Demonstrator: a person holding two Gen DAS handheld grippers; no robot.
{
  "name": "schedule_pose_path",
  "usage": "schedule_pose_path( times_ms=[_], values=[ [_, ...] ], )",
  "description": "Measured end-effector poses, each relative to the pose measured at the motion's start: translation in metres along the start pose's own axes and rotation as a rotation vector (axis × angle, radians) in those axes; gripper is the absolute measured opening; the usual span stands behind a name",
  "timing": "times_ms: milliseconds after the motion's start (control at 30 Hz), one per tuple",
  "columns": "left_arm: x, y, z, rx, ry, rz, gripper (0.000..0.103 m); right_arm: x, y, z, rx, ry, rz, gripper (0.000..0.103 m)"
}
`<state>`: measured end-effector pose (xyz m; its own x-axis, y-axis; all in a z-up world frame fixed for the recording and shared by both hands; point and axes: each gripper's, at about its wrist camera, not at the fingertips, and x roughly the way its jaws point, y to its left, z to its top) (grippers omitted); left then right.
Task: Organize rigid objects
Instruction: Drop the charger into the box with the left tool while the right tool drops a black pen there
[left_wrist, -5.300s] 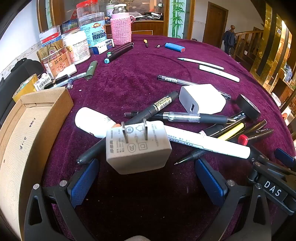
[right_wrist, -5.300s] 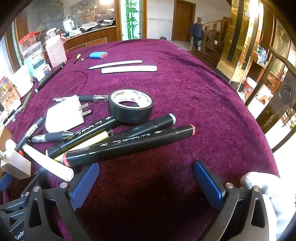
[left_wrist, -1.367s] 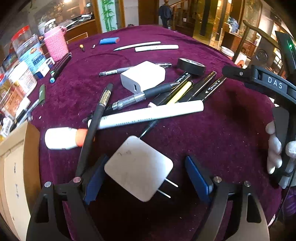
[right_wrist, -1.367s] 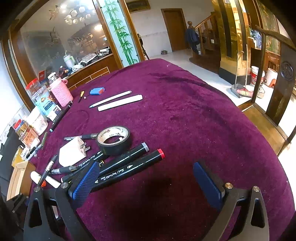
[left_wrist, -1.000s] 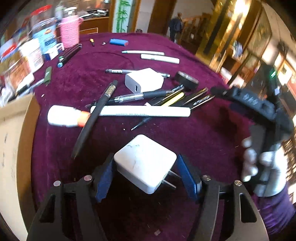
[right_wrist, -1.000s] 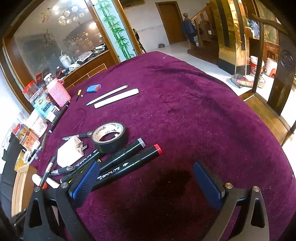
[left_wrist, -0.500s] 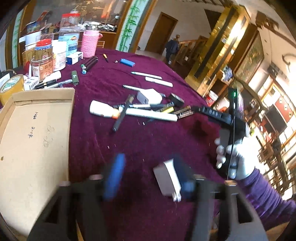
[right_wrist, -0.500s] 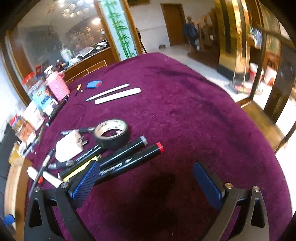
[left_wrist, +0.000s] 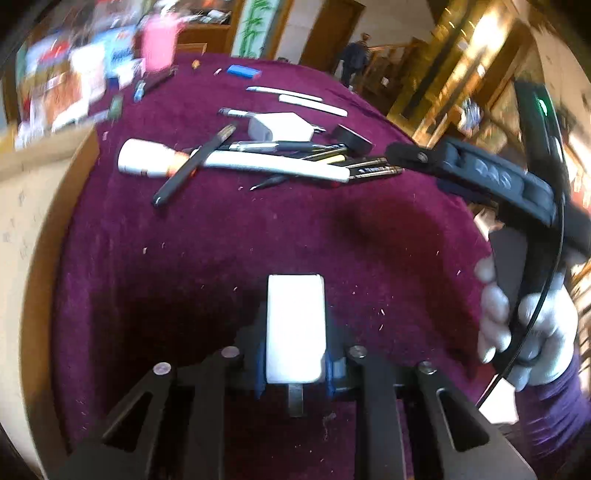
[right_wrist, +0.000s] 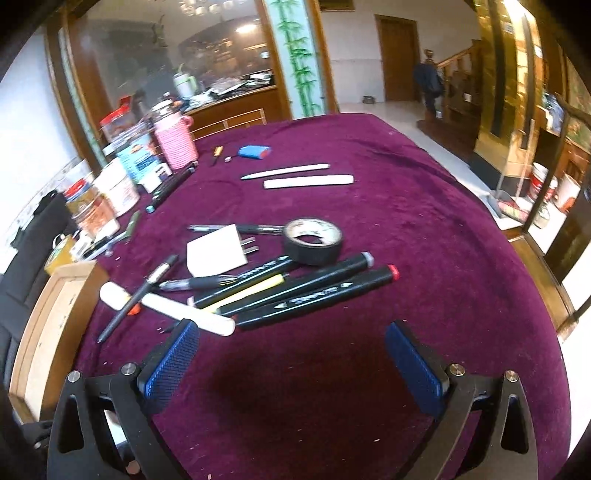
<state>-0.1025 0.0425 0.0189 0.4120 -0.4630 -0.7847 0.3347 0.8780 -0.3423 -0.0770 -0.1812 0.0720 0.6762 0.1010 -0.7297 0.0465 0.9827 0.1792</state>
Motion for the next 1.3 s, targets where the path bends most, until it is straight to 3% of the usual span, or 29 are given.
schedule_pose_path(
  times_ms=[167, 300, 400, 467, 600, 700, 867, 900, 933, 1000, 1133, 1300],
  values=[
    [-0.026, 0.023, -0.004, -0.092, -0.053, -0.103, 0.022, 0.009, 0.012, 0.009, 0.004, 0.041, 0.078, 0.102],
    [-0.049, 0.029, -0.009, -0.107, -0.099, -0.145, 0.022, 0.021, 0.035, 0.022, 0.044, 0.087, 0.229, 0.102],
    [-0.058, 0.031, -0.010, -0.099, -0.122, -0.155, 0.022, 0.038, 0.064, 0.032, 0.065, 0.151, 0.353, 0.093],
    [-0.062, 0.033, -0.011, -0.101, -0.132, -0.178, 0.022, 0.051, 0.086, 0.036, 0.044, 0.194, 0.387, 0.079],
    [-0.074, 0.038, -0.015, -0.094, -0.152, -0.207, 0.022, 0.072, 0.127, 0.039, -0.032, 0.245, 0.350, 0.073],
    [-0.090, 0.044, -0.018, -0.089, -0.179, -0.209, 0.022, 0.090, 0.148, 0.041, -0.072, 0.277, 0.258, 0.072],
    [-0.113, 0.063, -0.022, -0.113, -0.225, -0.197, 0.022, 0.112, 0.152, 0.042, -0.056, 0.329, 0.229, 0.054],
    [-0.116, 0.066, -0.023, -0.119, -0.230, -0.191, 0.022, 0.113, 0.153, 0.042, -0.055, 0.320, 0.223, 0.048],
    [-0.118, 0.071, -0.023, -0.130, -0.236, -0.183, 0.022, 0.114, 0.154, 0.042, -0.057, 0.316, 0.214, 0.026],
    [-0.122, 0.080, -0.024, -0.151, -0.246, -0.175, 0.022, 0.117, 0.153, 0.039, -0.051, 0.326, 0.206, 0.014],
    [-0.127, 0.097, -0.026, -0.196, -0.260, -0.147, 0.022, 0.117, 0.148, 0.036, -0.035, 0.313, 0.215, 0.012],
    [-0.139, 0.120, -0.025, -0.250, -0.287, -0.121, 0.022, 0.096, 0.141, 0.039, 0.003, 0.264, 0.305, 0.012]
  ],
)
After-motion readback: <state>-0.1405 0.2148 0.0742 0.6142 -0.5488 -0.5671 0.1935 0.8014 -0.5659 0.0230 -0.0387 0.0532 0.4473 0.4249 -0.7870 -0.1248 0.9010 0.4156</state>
